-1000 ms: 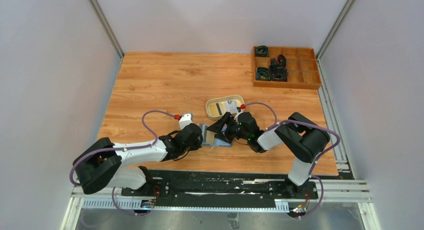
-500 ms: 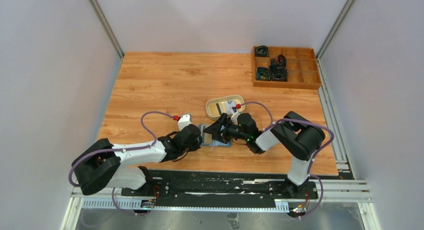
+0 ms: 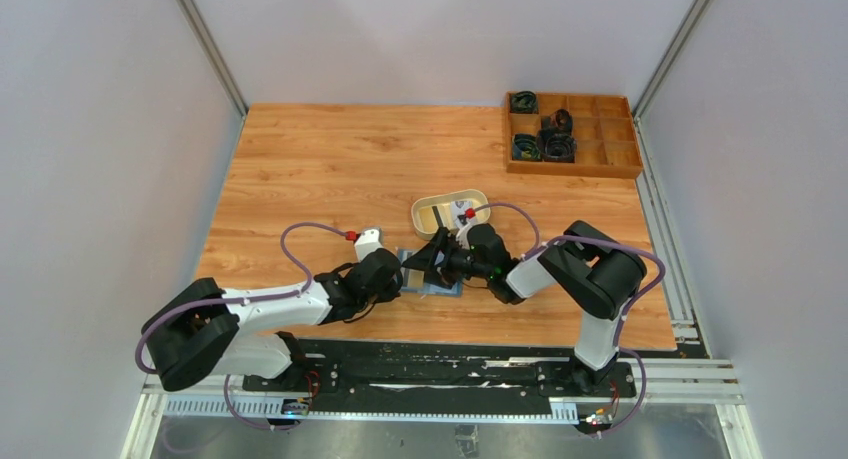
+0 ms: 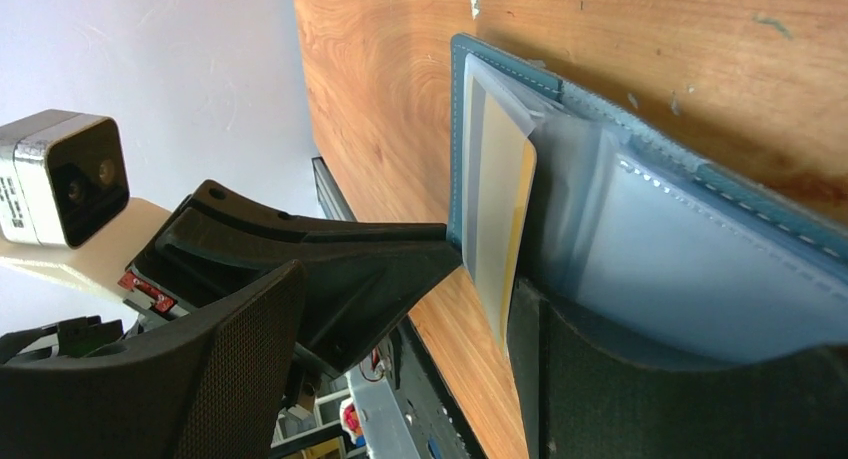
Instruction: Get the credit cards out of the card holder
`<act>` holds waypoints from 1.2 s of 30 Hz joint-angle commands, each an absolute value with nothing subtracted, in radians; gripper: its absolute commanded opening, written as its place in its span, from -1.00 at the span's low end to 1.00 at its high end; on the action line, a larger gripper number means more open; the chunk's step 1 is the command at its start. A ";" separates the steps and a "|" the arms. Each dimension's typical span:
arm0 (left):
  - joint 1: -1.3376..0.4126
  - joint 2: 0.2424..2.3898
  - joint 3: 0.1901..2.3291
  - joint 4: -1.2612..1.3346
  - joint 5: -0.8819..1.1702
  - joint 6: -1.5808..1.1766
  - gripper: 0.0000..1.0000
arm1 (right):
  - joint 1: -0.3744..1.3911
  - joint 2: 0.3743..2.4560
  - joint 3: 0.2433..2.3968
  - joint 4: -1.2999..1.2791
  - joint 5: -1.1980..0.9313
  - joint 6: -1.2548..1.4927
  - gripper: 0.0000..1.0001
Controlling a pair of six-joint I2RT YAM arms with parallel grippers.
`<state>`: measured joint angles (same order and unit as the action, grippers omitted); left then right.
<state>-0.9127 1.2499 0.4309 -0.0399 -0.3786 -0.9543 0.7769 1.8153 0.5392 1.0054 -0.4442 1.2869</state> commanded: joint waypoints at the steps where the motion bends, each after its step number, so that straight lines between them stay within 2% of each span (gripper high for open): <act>1: -0.911 1.237 0.423 -0.016 -0.385 -0.965 -1.00 | 0.803 1.827 0.596 0.926 -0.443 1.292 0.49; 10: -0.910 1.217 0.430 -0.038 -0.397 -0.962 -1.00 | 0.807 1.822 0.622 0.888 -0.453 1.304 0.49; 36: -0.910 1.223 0.438 -0.062 -0.408 -0.965 -1.00 | 0.732 1.700 0.458 0.964 -0.502 1.304 0.45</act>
<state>-0.9127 1.2228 0.4309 -0.0616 -0.3916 -0.9577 0.7490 1.7176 0.4873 0.9218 -0.4751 1.2972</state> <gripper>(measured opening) 0.020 0.731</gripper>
